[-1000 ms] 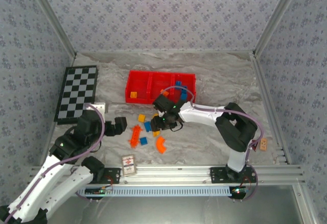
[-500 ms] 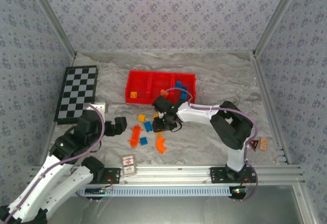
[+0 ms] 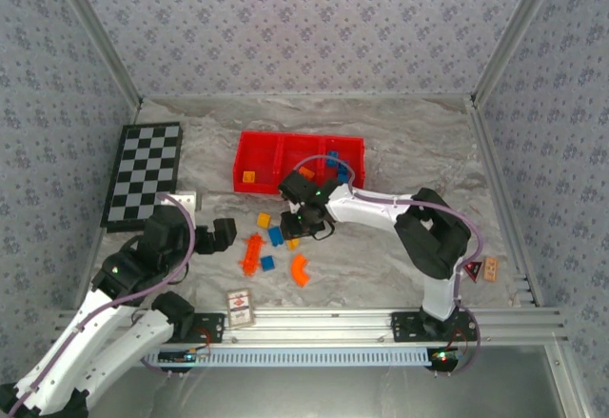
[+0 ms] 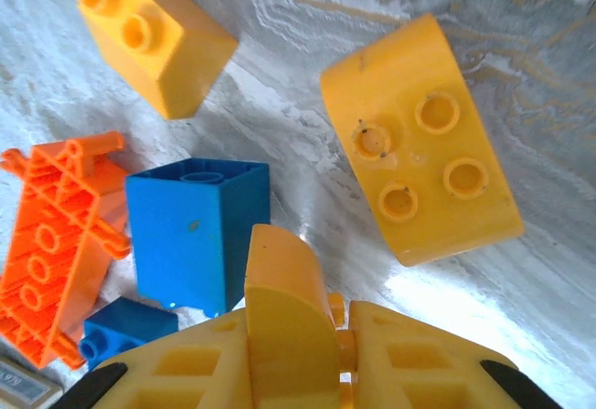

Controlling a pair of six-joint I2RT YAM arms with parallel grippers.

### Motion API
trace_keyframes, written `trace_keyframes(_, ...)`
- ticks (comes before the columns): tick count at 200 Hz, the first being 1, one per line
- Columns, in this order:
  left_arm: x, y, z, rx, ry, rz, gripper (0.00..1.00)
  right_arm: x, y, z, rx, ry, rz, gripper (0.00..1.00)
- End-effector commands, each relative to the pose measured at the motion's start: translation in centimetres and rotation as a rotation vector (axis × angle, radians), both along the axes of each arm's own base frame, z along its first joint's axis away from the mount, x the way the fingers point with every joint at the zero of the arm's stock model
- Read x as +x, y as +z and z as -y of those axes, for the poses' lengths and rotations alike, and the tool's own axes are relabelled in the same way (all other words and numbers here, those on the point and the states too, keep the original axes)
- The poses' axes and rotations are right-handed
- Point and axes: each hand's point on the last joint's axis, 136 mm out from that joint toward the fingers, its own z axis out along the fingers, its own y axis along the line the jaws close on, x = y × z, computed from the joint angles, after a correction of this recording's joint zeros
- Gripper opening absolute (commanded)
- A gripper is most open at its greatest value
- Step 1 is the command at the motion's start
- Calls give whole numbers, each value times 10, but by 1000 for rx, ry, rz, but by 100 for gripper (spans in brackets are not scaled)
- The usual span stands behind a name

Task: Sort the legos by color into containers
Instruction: Pick up the lego from the center of the table, then place the lego in the container.

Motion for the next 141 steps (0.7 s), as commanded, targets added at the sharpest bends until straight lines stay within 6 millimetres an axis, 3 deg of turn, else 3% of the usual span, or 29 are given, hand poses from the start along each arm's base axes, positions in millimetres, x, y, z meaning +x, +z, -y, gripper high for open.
trace_keyframes(1, -2, -1, 2, -11, -9, -9, 100, 10, 40, 0, 7, 26, 84, 27)
trace_keyframes(13, -2, -1, 2, -11, -8, -7, 100, 13, 50, 2, 4, 27, 90, 27)
trace_keyframes(31, -2, -1, 2, -12, -8, -6, 100, 35, 71, -2, 31, 8, 141, 26)
trace_keyframes(67, -3, 0, 1, -12, -5, -4, 100, 93, 120, -20, 135, -25, 260, 26)
trace_keyframes(98, -3, 1, 1, -17, -3, 1, 100, 142, 148, -46, 240, -34, 330, 25)
trace_keyframes(118, -3, 2, 0, -20, -1, 5, 100, 163, 154, -62, 283, -16, 354, 25)
trace_keyframes(141, -4, 3, 0, -23, -3, 8, 100, 190, 145, -75, 317, -21, 370, 24)
